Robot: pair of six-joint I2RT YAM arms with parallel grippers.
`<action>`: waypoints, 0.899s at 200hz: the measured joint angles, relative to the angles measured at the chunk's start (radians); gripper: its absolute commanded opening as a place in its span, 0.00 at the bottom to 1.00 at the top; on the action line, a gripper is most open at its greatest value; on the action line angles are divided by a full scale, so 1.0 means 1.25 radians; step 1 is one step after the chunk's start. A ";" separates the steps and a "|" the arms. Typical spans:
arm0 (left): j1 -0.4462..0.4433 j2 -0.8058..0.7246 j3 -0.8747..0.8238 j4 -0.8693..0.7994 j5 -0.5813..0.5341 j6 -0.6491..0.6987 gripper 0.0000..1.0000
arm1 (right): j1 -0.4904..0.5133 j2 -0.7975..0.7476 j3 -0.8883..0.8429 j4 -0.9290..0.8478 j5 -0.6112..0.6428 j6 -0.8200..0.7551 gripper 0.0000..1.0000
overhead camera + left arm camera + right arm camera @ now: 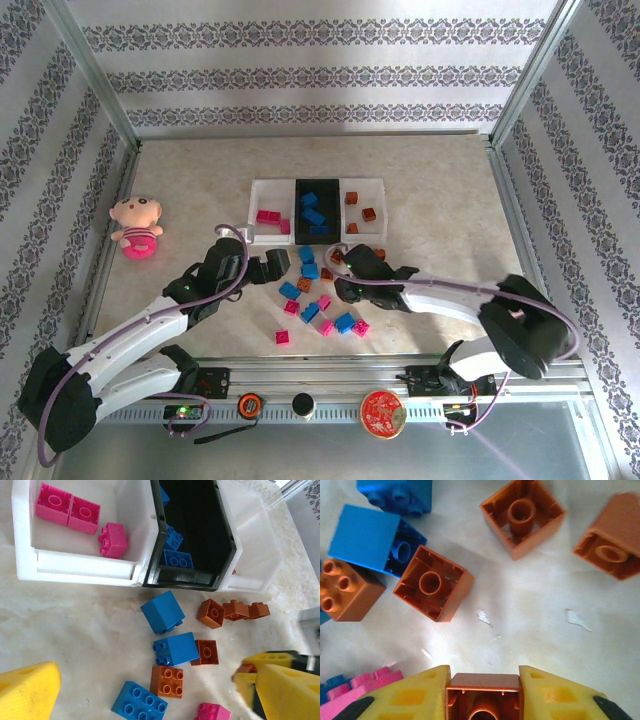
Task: Sort the legos into containers by color
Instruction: Pick up the lego from the bottom-center of the table, then place the lego in the container.
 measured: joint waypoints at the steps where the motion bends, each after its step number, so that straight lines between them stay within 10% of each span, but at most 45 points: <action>1: 0.000 0.000 -0.001 0.000 0.000 0.000 1.00 | -0.001 -0.004 -0.001 -0.002 0.000 0.000 0.31; 60: 0.000 0.000 -0.026 -0.004 0.003 0.000 1.00 | -0.185 -0.181 0.066 -0.071 -0.028 -0.025 0.29; 136: 0.000 0.011 -0.027 -0.005 0.021 0.002 1.00 | -0.286 0.182 0.360 -0.047 -0.051 -0.062 0.32; 180: 0.000 0.045 -0.027 -0.006 0.041 0.010 1.00 | -0.307 0.298 0.460 -0.055 -0.055 -0.066 0.59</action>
